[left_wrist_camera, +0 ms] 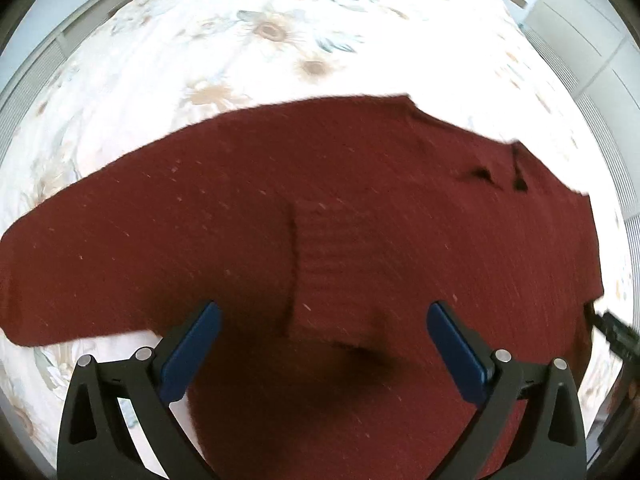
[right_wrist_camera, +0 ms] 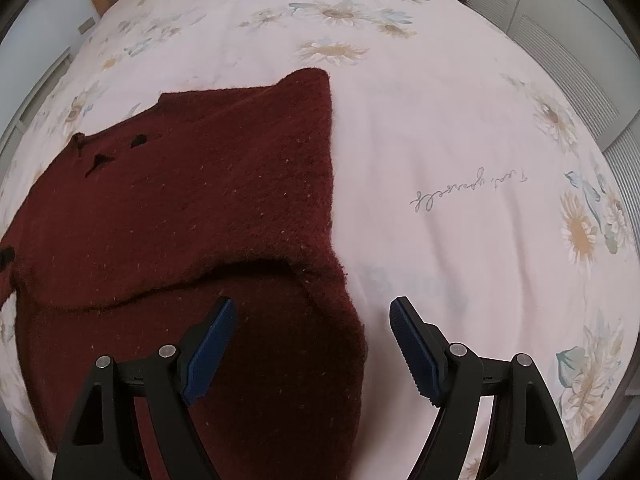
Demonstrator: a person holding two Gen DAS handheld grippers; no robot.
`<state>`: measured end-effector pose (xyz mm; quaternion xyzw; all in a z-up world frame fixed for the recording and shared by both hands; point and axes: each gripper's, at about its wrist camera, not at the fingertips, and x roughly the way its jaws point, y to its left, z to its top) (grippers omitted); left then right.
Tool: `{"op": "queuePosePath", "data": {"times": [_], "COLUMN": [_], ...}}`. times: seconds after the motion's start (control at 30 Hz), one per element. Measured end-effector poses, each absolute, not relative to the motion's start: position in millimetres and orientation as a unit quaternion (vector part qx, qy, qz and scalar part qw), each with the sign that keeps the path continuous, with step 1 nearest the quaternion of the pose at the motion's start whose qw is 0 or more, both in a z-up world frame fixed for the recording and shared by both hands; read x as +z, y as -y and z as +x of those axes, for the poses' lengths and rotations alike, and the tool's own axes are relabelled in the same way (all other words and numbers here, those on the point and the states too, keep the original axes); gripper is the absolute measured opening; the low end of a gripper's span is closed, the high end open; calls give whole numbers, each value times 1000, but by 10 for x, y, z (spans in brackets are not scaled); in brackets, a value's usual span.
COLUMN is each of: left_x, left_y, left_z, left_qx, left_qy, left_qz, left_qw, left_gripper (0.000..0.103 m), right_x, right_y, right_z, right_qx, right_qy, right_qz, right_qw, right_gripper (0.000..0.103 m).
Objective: Fold small clothes
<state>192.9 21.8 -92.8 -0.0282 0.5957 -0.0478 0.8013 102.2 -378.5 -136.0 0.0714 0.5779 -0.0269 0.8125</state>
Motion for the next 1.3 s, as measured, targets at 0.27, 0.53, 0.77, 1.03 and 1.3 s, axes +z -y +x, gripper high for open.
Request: {"op": "queuePosePath", "data": {"times": [0.27, 0.53, 0.77, 1.03, 1.3], "left_x": [-1462, -1414, -894, -895, -961], "left_y": [-176, 146, 117, -61, -212], "left_z": [2219, 2204, 2233, 2222, 2195], "left_qx": [-38, -92, -109, -99, -90], "left_qy": [-651, -626, -550, -534, -545], "left_qz": [-35, -6, -4, 7, 29], "left_qw": [758, 774, 828, 840, 833], "left_gripper": [95, 13, 10, 10, 11], "right_x": [-1385, -1406, -1199, -1472, -1478], "right_y": [3787, 3924, 3979, 3817, 3860], "right_z": [1022, 1063, 1295, 1893, 1842], "right_qx": [-30, -52, -49, -15, -7], "right_qy": [-585, -585, -557, -573, -562], "right_qz": [65, 80, 91, 104, 135], "right_qw": [808, 805, 824, 813, 816], "right_gripper": [80, 80, 80, 79, 18]}}
